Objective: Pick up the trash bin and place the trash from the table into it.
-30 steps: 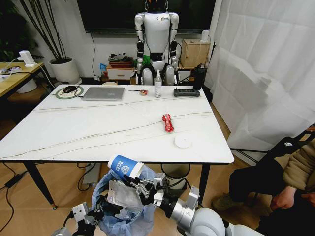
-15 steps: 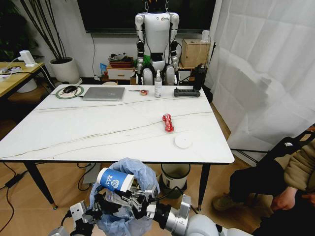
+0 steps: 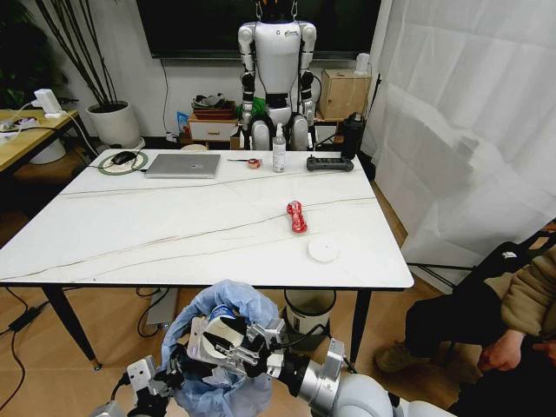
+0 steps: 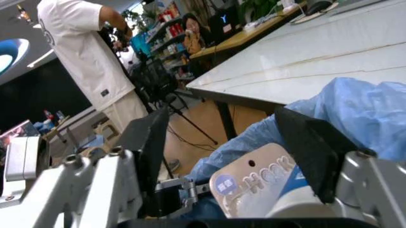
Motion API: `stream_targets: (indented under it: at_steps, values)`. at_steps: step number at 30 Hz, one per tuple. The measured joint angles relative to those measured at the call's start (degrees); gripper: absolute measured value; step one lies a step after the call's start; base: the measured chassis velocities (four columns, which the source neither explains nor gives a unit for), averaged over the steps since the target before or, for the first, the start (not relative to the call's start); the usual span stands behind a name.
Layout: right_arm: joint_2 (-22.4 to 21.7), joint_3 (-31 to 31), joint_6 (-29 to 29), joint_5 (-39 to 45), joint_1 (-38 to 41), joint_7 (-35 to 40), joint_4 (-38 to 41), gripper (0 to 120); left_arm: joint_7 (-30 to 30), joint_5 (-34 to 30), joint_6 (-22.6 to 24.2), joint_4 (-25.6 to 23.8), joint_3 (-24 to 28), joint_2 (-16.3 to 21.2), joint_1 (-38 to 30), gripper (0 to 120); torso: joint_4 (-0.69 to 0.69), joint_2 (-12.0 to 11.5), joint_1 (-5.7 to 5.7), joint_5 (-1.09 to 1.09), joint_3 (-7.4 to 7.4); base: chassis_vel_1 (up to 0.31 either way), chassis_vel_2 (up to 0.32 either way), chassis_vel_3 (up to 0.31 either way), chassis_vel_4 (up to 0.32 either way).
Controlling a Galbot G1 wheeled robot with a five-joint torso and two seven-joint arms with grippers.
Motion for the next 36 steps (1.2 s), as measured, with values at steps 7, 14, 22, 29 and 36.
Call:
stream_targets:
  at_steps: [7,14,22,29,36]
  values:
    - [0.12,6.26,-0.24,-1.04,-1.76,0.86,1.38,92,0.0,-0.2,-0.09,0.33,-0.16,0.3,0.17,0,0.0,0.0,0.0,0.0,0.0,0.0,0.0,0.0,0.0]
    - [3.48,21.98,-14.56,-4.33,-2.14,10.79,1.23,100,0.01,-0.57,-0.22,0.7,-0.7,0.44,0.34,0,0.0,0.0,0.0,0.0,-0.01,0.0,0.0,0.0,0.0]
    - [3.48,30.51,-32.46,-7.88,2.35,11.02,-5.21,100,0.03,-0.78,-0.27,0.06,-1.38,0.7,0.76,0,-0.01,0.0,0.01,0.01,0.0,0.0,0.0,0.0,0.0]
    - [3.02,27.54,-37.07,-6.45,7.7,9.89,-9.78,100,0.11,-0.53,-0.37,-0.36,-1.64,0.1,1.0,0,0.01,0.0,0.01,0.0,0.0,0.0,0.0,0.0,0.0]
    - [3.23,24.75,-36.59,-7.5,10.77,8.56,-13.35,99,0.13,-0.47,-0.43,-0.37,-1.89,-0.34,0.98,0,0.0,0.0,0.01,0.0,0.0,0.0,0.0,0.0,0.0]
